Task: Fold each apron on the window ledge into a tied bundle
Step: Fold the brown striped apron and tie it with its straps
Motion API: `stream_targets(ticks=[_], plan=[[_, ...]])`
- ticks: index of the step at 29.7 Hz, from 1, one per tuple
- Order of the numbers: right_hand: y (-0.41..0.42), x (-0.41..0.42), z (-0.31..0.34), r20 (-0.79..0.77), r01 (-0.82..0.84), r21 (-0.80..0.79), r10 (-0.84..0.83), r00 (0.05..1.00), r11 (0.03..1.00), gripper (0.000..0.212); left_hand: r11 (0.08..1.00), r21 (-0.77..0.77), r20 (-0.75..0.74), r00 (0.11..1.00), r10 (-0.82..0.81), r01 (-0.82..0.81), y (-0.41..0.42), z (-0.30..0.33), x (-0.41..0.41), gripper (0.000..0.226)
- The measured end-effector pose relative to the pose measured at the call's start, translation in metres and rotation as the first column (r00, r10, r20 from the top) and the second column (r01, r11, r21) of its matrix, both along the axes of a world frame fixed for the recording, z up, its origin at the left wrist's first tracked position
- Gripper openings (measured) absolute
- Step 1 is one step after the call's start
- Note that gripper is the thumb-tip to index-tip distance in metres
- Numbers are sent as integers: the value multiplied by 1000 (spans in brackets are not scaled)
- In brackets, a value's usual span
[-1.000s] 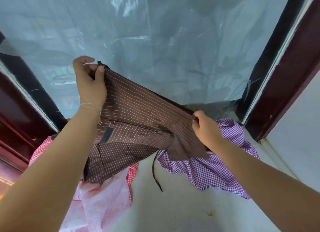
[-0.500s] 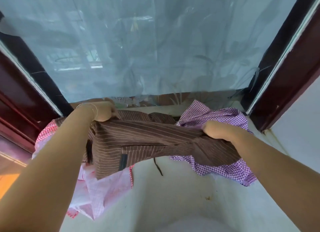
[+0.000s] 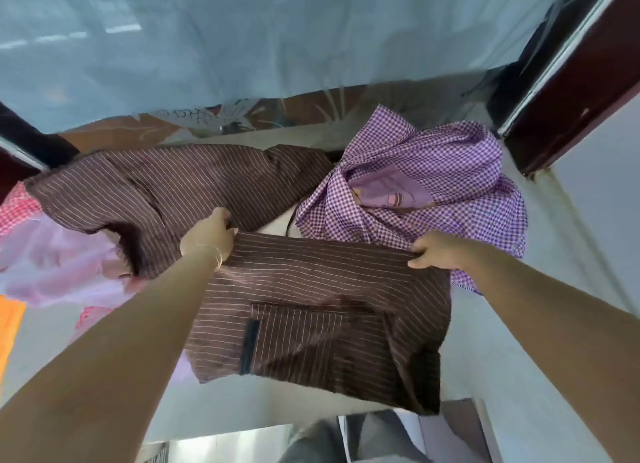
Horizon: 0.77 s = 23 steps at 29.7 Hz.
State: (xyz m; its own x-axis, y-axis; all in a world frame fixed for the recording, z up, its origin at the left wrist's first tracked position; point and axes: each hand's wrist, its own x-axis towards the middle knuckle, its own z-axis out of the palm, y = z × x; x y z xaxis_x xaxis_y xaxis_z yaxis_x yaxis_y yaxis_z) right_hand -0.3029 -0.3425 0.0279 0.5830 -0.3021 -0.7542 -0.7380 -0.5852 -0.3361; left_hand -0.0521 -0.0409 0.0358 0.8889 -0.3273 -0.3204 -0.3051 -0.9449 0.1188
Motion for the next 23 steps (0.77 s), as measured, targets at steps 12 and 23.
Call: stream_targets(ticks=[12,23], plan=[[12,-8,-78,561,396,-631,40,827,667,25,672,93,12,675,-738,734,-37,-98,-97,66],[79,-108,-133,289,708,-305,-647,706,637,71,578,275,-340,640,-689,769,-31,-145,-135,84]])
